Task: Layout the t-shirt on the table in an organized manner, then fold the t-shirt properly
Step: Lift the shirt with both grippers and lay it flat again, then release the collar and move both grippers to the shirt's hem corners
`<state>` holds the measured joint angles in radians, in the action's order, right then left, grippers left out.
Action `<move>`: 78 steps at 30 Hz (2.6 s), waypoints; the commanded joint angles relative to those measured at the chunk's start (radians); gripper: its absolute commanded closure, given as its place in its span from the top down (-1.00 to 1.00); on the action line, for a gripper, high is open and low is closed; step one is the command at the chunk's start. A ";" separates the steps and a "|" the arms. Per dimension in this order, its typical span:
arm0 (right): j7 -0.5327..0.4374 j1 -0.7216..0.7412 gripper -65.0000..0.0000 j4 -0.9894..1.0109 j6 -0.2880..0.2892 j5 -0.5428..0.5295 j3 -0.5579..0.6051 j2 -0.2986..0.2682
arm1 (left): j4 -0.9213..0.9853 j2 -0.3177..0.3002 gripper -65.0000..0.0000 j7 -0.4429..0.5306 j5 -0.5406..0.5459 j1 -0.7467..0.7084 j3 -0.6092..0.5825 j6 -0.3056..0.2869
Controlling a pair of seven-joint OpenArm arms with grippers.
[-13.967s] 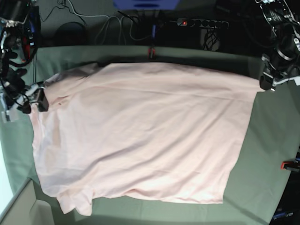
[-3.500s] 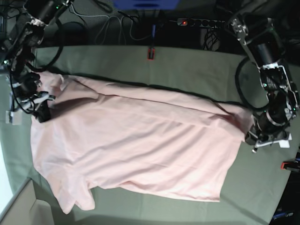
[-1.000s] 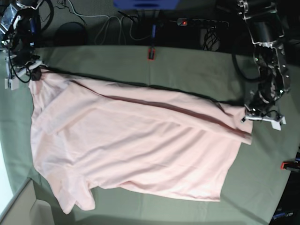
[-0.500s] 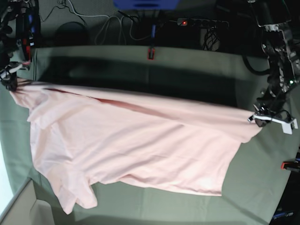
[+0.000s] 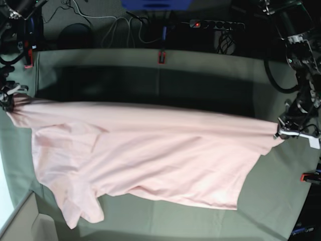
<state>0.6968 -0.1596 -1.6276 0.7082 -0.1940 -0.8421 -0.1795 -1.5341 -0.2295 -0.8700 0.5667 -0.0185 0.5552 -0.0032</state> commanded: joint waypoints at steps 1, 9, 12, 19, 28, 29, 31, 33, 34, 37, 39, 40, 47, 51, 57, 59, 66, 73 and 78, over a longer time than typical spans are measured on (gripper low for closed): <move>-0.016 -0.015 -1.00 -0.020 -0.010 0.011 -0.018 -0.019 | -0.016 -0.018 -1.00 0.034 -0.014 0.013 0.015 0.007; -0.016 -0.117 -1.00 -0.020 -0.010 0.011 -0.026 0.008 | -0.015 -0.017 -1.00 0.034 -0.009 -0.056 0.018 0.007; -0.018 -0.148 -1.00 -0.016 -0.010 0.011 -0.038 0.028 | -0.021 -0.014 -1.00 0.034 -0.006 -0.094 0.018 0.007; -0.018 -0.205 -1.00 -0.012 -0.010 0.018 -0.038 0.047 | -0.026 -0.008 -1.00 0.044 -0.004 -0.196 0.018 0.006; -0.121 -0.223 -1.00 0.134 -0.010 0.018 -0.038 0.039 | -0.026 0.043 -1.00 0.044 -0.003 -0.286 0.079 0.006; -0.130 -0.223 -1.00 0.142 -0.010 0.018 -0.038 0.039 | -0.026 0.048 -1.00 0.044 -0.003 -0.286 0.096 0.006; -0.136 -0.228 -1.00 0.155 -0.010 0.023 -0.038 0.039 | -0.024 0.074 -1.00 0.044 -0.003 -0.286 0.125 0.006; -0.136 -0.231 -1.00 0.157 -0.010 0.037 -0.038 0.038 | -0.022 0.092 -1.00 0.044 -0.003 -0.281 0.153 0.006; -0.136 -0.231 -1.00 0.157 -0.010 0.038 -0.038 0.038 | -0.018 0.103 -1.00 0.044 -0.003 -0.278 0.165 0.006; -0.136 -0.231 -1.00 0.157 -0.010 0.038 -0.038 0.036 | -0.013 0.118 -1.00 0.034 -0.003 -0.254 0.182 0.006; -0.136 -0.231 -1.00 0.157 -0.010 0.038 -0.038 0.033 | -0.015 0.120 -1.00 0.033 -0.003 -0.249 0.176 0.006; -0.136 -0.232 -1.00 0.157 -0.010 0.038 -0.038 0.033 | -0.015 0.120 -1.00 0.033 -0.003 -0.249 0.176 0.006; -0.136 -0.234 -0.46 0.154 -0.010 0.038 -0.038 0.031 | -0.027 0.118 -0.97 0.033 -0.003 -0.248 0.176 0.002; -0.136 -0.232 -0.26 0.152 -0.010 0.038 -0.039 0.031 | -0.052 0.118 -0.69 0.033 -0.003 -0.255 0.180 0.002; -0.134 -0.229 -0.21 0.131 -0.010 0.037 -0.090 0.031 | -0.138 0.120 -0.02 0.033 -0.003 -0.266 0.184 0.007; -0.128 -0.229 -0.21 0.100 -0.010 0.035 -0.111 0.034 | -0.164 0.118 0.17 0.033 -0.003 -0.269 0.185 0.007; -0.125 -0.145 -0.21 0.063 -0.010 0.040 -0.116 0.031 | -0.162 0.109 0.33 0.033 -0.015 -0.142 0.180 0.012; -0.125 -0.090 -0.21 0.060 -0.010 0.040 -0.110 0.031 | -0.138 0.104 0.33 0.033 -0.017 0.050 0.162 0.015; -0.125 -0.097 -0.21 0.060 -0.010 0.040 -0.131 0.031 | -0.096 0.077 0.33 0.039 -0.017 0.125 0.102 0.015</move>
<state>0.5968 -0.2501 -1.5494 0.7036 -0.1455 -0.9596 -0.1295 -1.6188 -0.1394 -0.8406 0.5510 0.1013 0.6529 0.0082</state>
